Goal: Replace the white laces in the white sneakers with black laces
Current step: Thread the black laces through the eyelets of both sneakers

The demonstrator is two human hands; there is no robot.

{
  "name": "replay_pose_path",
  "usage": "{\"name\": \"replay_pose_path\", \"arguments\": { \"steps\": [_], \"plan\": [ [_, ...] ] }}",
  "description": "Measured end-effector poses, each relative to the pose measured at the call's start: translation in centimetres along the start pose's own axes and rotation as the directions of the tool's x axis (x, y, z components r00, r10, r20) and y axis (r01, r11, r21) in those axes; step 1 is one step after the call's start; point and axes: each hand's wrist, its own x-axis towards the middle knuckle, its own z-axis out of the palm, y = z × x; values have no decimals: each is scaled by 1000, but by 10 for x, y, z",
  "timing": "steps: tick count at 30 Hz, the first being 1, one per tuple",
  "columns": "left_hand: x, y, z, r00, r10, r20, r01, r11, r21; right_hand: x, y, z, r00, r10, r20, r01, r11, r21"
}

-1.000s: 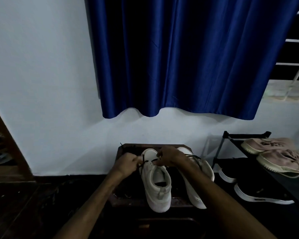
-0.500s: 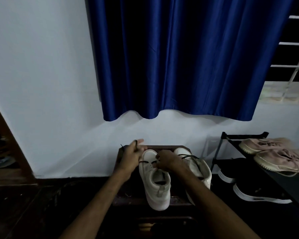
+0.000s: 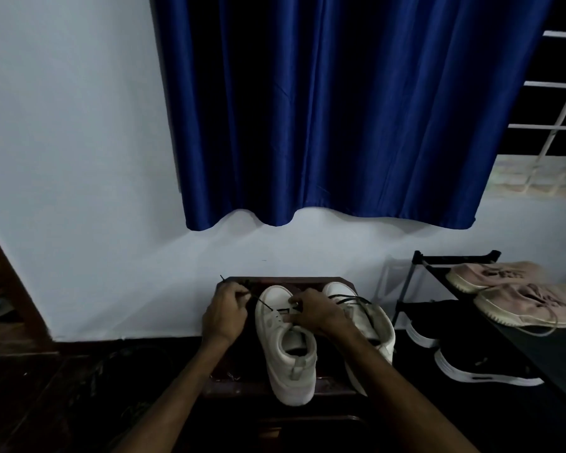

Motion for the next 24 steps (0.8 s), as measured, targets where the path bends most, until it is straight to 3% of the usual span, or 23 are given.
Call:
{"name": "replay_pose_path", "arguments": {
  "steps": [4,10,13,16,19,24],
  "plan": [
    [9,-4,-10,997,-67,-32,67,998,2,-2,0,3,999,3,-41,-3,1000,14],
    [4,-14,-9,984,-174,-31,171,982,-78,-16,-4,-2,974,-54,-218,55,998,-1],
    [8,-15,-23,976,-211,-43,204,970,-134,-20,-7,-19,971,-8,-240,9,1000,6],
    [14,-14,-36,972,-235,12,232,950,-208,-22,-17,-51,987,92,-129,-65,979,195],
    [20,-2,-49,974,-199,105,221,929,-295,-29,-39,-94,996,94,-12,-81,915,396],
    [24,65,-93,975,-110,196,191,865,-465,-43,-83,-158,1000,16,27,-30,771,636]
  ]
}}
